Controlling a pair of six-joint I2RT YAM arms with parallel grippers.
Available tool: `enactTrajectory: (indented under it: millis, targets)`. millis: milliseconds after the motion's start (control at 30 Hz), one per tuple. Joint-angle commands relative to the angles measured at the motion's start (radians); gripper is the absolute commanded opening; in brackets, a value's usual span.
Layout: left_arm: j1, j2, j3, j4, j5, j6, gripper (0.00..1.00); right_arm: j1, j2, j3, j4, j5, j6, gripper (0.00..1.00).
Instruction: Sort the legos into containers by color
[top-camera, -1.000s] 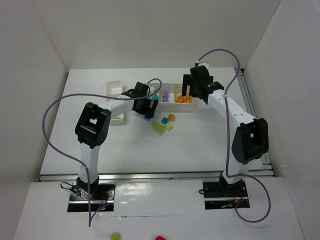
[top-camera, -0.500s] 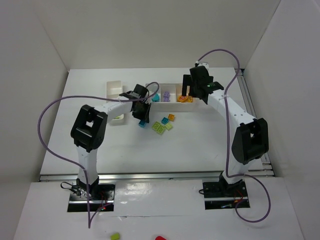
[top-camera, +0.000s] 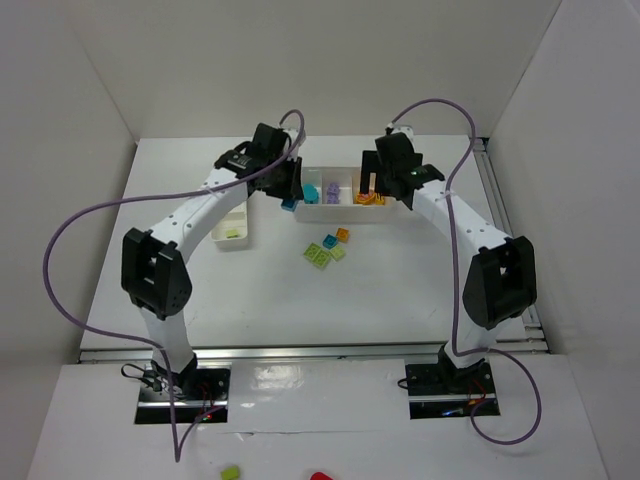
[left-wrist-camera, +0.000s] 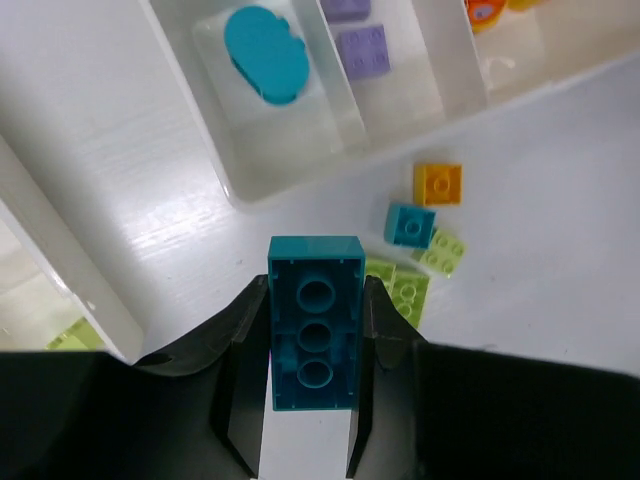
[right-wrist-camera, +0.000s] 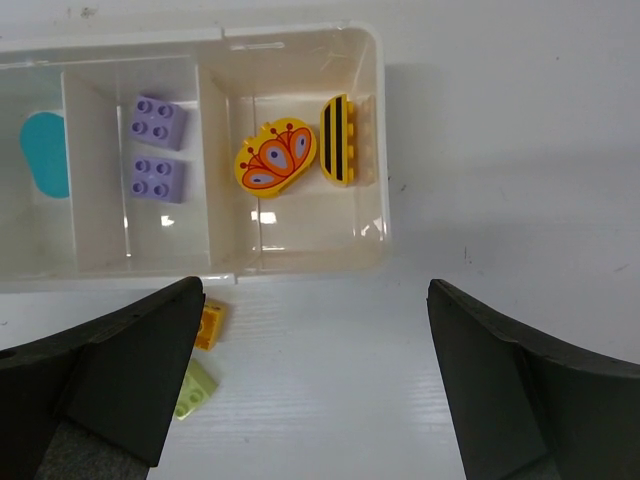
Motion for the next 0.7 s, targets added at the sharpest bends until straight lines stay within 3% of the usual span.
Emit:
enactTrajectory:
  millis: [0, 167, 300, 333, 367, 400, 500, 667]
  targets:
    - [0.008, 0.139, 0.145, -0.012, -0.079, -0.078, 0.0, 0.008, -0.06, -0.025, -0.002, -0.004, 0.019, 1.0]
    - [0.026, 0.313, 0.354, -0.002, -0.11, -0.095, 0.0, 0.073, -0.092, -0.087, -0.002, -0.088, 0.01, 1.0]
    - [0.035, 0.399, 0.428, -0.002, -0.108, -0.104, 0.01, 0.14, -0.103, -0.16, -0.002, -0.109, 0.056, 1.0]
    - [0.044, 0.417, 0.443, -0.002, -0.122, -0.104, 0.11, 0.166, -0.103, -0.182, 0.007, -0.119, 0.079, 1.0]
    - [0.045, 0.417, 0.453, -0.002, -0.122, -0.104, 0.11, 0.177, -0.103, -0.182, 0.008, -0.119, 0.079, 1.0]
    - [0.045, 0.43, 0.453, -0.002, -0.122, -0.093, 0.48, 0.186, -0.093, -0.199, 0.008, -0.119, 0.108, 1.0]
    - [0.045, 0.43, 0.49, -0.002, -0.112, -0.075, 0.84, 0.209, -0.074, -0.237, 0.047, -0.16, 0.157, 1.0]
    - [0.045, 0.326, 0.455, -0.021, -0.081, -0.075, 0.86, 0.241, -0.017, -0.259, 0.097, -0.188, 0.166, 0.97]
